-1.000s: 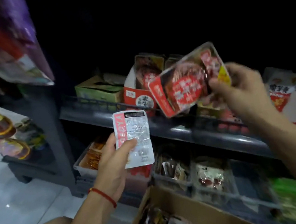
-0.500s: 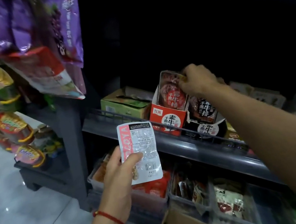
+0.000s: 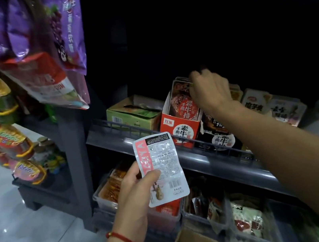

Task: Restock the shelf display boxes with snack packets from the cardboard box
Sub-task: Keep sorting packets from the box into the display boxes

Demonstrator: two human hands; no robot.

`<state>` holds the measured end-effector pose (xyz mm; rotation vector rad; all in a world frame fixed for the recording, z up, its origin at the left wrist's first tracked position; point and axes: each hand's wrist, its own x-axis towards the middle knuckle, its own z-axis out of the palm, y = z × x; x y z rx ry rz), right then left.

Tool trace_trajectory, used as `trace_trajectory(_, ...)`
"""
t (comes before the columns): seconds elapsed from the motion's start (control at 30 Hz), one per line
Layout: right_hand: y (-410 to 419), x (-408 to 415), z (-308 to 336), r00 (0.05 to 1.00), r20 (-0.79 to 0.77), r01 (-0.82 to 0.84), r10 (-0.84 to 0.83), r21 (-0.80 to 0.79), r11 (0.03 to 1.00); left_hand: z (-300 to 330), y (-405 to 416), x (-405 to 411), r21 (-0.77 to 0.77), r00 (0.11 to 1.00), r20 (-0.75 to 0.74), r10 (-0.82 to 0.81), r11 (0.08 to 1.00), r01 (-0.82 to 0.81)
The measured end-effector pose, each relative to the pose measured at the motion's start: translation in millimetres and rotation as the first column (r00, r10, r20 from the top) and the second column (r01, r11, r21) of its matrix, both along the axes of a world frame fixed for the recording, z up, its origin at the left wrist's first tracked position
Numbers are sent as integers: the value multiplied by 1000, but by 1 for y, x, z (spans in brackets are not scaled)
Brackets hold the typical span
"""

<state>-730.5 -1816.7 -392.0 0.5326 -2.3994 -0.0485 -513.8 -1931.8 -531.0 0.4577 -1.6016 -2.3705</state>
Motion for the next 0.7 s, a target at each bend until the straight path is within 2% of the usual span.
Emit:
trace_trajectory(0.07,5,25,-4,967,23,-254,254,-15,967,1,2,0,28,1000,10,-9,1000,8)
trace_trajectory(0.13,19,63,-15,869,91,-490,486,24,871,2,5,0,82,999,7,-35,996,34)
trace_trajectory(0.17,30,87,-24,821,153,-561,549,46,826,2,8,0,115,999,3,-52,992,51)
trace_trajectory(0.27,63,150,-60,760,364,-617,538,145,773,3,14,3,171,993,-11,-121,978,121)
trace_trajectory(0.33,85,166,-83,770,376,-617,516,232,752,4,20,5,182,982,-8,-191,965,189)
trace_trajectory(0.37,95,168,-90,765,357,-624,537,202,755,3,25,6,182,972,-1,-236,955,232)
trace_trajectory(0.47,127,168,-90,751,229,-609,620,-124,783,4,40,6,210,931,28,-365,912,351)
trace_trajectory(0.53,147,168,-75,797,181,-479,577,-393,785,3,47,4,188,935,49,-350,923,336)
trace_trajectory(0.6,169,162,-60,815,249,-269,524,-639,721,0,52,2,120,952,67,-298,950,289)
trace_trajectory(0.7,205,147,-46,780,349,-34,520,-806,592,-4,57,1,38,959,59,-278,960,277)
